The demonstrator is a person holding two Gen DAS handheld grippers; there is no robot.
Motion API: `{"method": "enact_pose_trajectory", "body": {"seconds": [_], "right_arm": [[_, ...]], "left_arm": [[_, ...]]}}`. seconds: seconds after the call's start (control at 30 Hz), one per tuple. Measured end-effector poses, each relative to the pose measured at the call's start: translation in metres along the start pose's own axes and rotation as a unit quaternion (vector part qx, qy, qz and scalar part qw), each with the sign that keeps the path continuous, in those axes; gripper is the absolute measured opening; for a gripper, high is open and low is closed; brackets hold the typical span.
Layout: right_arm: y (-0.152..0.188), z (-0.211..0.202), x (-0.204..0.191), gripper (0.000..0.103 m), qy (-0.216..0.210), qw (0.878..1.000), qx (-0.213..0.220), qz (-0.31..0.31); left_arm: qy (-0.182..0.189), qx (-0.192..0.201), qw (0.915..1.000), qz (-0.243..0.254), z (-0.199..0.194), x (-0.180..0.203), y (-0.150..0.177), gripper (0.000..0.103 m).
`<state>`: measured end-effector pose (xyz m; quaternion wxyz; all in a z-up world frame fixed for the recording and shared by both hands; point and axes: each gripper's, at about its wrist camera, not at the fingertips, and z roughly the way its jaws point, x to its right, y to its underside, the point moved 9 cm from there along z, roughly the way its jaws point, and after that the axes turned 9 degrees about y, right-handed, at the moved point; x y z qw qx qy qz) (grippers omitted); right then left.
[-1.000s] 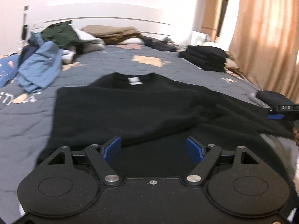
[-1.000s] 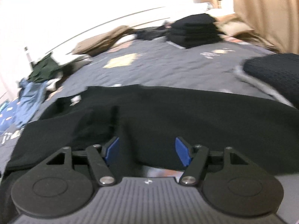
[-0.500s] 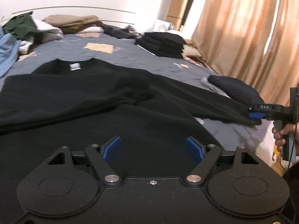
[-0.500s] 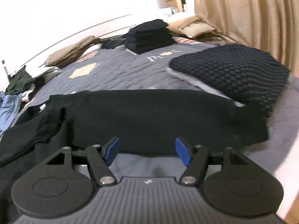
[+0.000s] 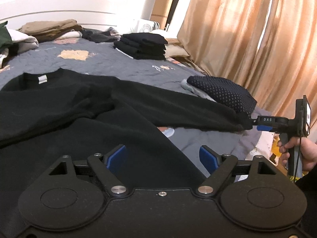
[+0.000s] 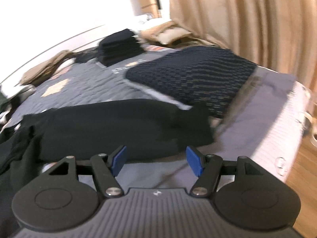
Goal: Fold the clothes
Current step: 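Grasp the sleeve cuff with the right gripper and pull it straight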
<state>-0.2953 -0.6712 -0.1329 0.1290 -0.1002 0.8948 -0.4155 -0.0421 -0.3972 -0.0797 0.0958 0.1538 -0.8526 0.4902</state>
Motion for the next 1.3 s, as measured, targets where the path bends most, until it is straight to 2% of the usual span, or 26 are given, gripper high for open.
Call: {"method": "enact_pose_trajectory", "body": {"seconds": [0.13, 0.3, 0.4, 0.53, 0.67, 0.9, 1.03, 1.1, 1.2, 1.3], "right_arm": [[-0.004, 0.011, 0.039, 0.066, 0.03, 0.997, -0.003, 0.072], [-0.01, 0.029, 0.073, 0.066, 0.049, 0.985, -0.008, 0.163], [-0.006, 0.042, 0.079, 0.066, 0.032, 0.977, -0.026, 0.209], [0.003, 0.05, 0.077, 0.066, -0.003, 0.961, -0.057, 0.271], [0.004, 0.053, 0.069, 0.066, -0.029, 0.953, -0.066, 0.295], [0.003, 0.057, 0.058, 0.065, -0.085, 0.93, -0.083, 0.348], [0.003, 0.062, 0.049, 0.061, -0.093, 0.931, -0.091, 0.342], [0.003, 0.064, 0.042, 0.051, -0.096, 0.933, -0.092, 0.334], [0.004, 0.071, 0.036, 0.049, -0.08, 0.941, -0.095, 0.315], [0.008, 0.08, 0.038, 0.048, -0.067, 0.937, -0.102, 0.328]], "left_arm": [[0.0, -0.015, 0.9999, 0.006, 0.009, 0.0, 0.008, 0.08], [-0.001, -0.018, 0.9998, 0.002, 0.011, -0.005, 0.01, 0.08], [0.005, -0.016, 0.9998, -0.012, 0.009, -0.006, 0.01, 0.08], [0.033, -0.012, 0.9988, -0.033, 0.007, 0.001, 0.008, 0.08], [0.04, -0.014, 0.9988, -0.026, 0.008, 0.007, 0.01, 0.081], [0.051, -0.017, 0.9985, -0.012, 0.009, 0.019, 0.013, 0.081], [0.051, -0.018, 0.9985, -0.01, 0.008, 0.02, 0.014, 0.081], [0.051, -0.019, 0.9985, -0.009, 0.008, 0.02, 0.014, 0.081], [0.05, -0.02, 0.9985, -0.009, 0.008, 0.018, 0.015, 0.081], [0.05, -0.016, 0.9985, -0.014, 0.007, 0.013, 0.018, 0.081]]}}
